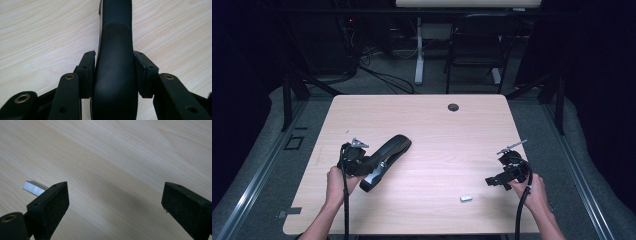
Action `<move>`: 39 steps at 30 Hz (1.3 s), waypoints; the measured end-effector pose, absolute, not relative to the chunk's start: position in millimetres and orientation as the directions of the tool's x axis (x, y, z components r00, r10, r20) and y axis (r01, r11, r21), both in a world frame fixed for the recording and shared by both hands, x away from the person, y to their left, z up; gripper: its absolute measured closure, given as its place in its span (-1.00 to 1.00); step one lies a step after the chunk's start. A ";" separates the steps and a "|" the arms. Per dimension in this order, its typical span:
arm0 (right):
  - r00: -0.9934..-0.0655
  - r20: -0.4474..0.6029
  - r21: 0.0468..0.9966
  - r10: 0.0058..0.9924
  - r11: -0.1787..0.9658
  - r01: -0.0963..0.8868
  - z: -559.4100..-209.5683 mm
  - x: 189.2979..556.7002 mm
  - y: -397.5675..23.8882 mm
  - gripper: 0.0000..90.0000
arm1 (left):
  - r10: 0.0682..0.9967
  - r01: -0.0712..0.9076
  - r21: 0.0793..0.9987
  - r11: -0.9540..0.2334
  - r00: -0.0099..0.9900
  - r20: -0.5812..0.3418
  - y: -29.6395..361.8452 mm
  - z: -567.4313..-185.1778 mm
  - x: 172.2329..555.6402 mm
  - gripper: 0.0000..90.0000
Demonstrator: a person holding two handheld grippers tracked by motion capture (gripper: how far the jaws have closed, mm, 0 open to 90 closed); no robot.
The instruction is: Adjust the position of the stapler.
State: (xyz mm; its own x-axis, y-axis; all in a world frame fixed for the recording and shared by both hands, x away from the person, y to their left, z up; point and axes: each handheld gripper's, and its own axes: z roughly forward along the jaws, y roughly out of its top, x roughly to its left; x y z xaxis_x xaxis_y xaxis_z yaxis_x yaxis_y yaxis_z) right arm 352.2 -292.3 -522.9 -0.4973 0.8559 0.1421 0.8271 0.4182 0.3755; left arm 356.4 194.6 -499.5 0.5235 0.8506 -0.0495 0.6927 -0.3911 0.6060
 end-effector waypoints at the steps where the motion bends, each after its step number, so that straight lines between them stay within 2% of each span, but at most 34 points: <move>1: -0.500 0.142 0.385 0.854 0.418 0.823 -523.7 352.4 -292.2 -0.84 | 0.847 0.689 0.608 -0.395 0.529 -0.049 195.4 -499.7 356.7 0.26; 3: -0.503 0.142 0.382 0.852 0.422 0.822 -523.6 352.6 -292.3 -0.84 | 0.844 0.685 0.611 -0.396 0.534 -0.053 197.0 -500.2 357.1 0.26; 5: -0.501 0.150 0.387 0.852 0.416 0.823 -524.4 352.7 -291.5 -0.84 | 0.821 0.678 0.622 -0.393 0.563 -0.095 204.7 -498.6 358.9 0.23; 7: -0.502 0.145 0.383 0.852 0.420 0.823 -524.3 352.7 -291.5 -0.84 | 0.823 0.684 0.631 -0.367 0.555 -0.123 209.3 -496.1 359.0 0.15; 9: -0.504 0.145 0.379 0.852 0.423 0.823 -524.0 352.6 -291.9 -0.84 | 0.822 0.696 0.657 -0.292 0.533 -0.199 225.8 -488.7 357.4 -0.04; 11: -0.504 0.143 0.379 0.852 0.423 0.823 -524.0 352.8 -292.1 -0.84 | 0.824 0.693 0.665 -0.279 0.528 -0.205 229.2 -487.6 356.5 -0.09; 13: -0.504 0.139 0.381 0.852 0.424 0.822 -524.0 352.8 -291.8 -0.83 | 0.832 0.690 0.677 -0.254 0.514 -0.211 237.1 -484.4 353.0 -0.02; 15: -0.503 0.131 0.395 0.855 0.420 0.817 -521.9 351.8 -291.1 -0.81 | 0.831 0.675 0.699 -0.237 0.513 -0.214 243.7 -480.9 349.4 0.19; 16: -0.503 0.123 0.404 0.855 0.420 0.813 -520.9 351.4 -291.3 -0.81 | 0.837 0.672 0.704 -0.231 0.506 -0.208 245.0 -479.2 347.7 0.19; 17: -0.497 0.128 0.406 0.858 0.412 0.815 -520.0 351.0 -291.2 -0.80 | 0.853 0.666 0.703 -0.248 0.494 -0.167 246.1 -477.8 346.4 0.38; 18: -0.497 0.128 0.406 0.858 0.412 0.815 -520.0 351.0 -291.2 -0.80 | 0.853 0.666 0.703 -0.248 0.494 -0.167 246.1 -477.8 346.4 0.47; 20: -0.494 0.136 0.405 0.859 0.407 0.819 -521.1 351.2 -291.7 -0.80 | 0.871 0.680 0.673 -0.292 0.479 -0.107 244.7 -482.7 347.4 0.62; 22: -0.493 0.140 0.406 0.858 0.405 0.819 -521.2 351.3 -291.7 -0.80 | 0.873 0.687 0.661 -0.302 0.479 -0.098 244.2 -485.1 348.3 0.68; 25: -0.499 0.130 0.401 0.857 0.414 0.817 -520.7 351.4 -292.2 -0.79 | 0.861 0.699 0.636 -0.328 0.497 -0.103 241.7 -488.6 349.6 0.87; 29: -0.492 0.139 0.406 0.859 0.404 0.820 -521.2 351.3 -291.7 -0.79 | 0.848 0.702 0.613 -0.362 0.522 -0.096 236.3 -488.8 348.6 1.00; 35: -0.495 0.138 0.398 0.858 0.409 0.821 -521.6 351.6 -291.3 -0.78 | 0.843 0.723 0.601 -0.341 0.518 -0.145 239.2 -490.3 349.6 1.00; 39: -0.490 0.133 0.396 0.861 0.407 0.823 -521.6 351.5 -291.4 -0.78 | 0.819 0.724 0.585 -0.366 0.549 -0.166 235.2 -489.6 348.0 1.00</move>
State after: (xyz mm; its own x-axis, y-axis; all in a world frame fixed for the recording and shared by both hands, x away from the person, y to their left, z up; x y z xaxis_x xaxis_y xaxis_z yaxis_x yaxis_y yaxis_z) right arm 351.5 -291.4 -521.6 -0.4904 0.8612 0.1334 0.8230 0.4074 0.3959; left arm 348.0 235.2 -489.6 0.5487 0.8193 -0.1663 0.7238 -0.3659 0.5851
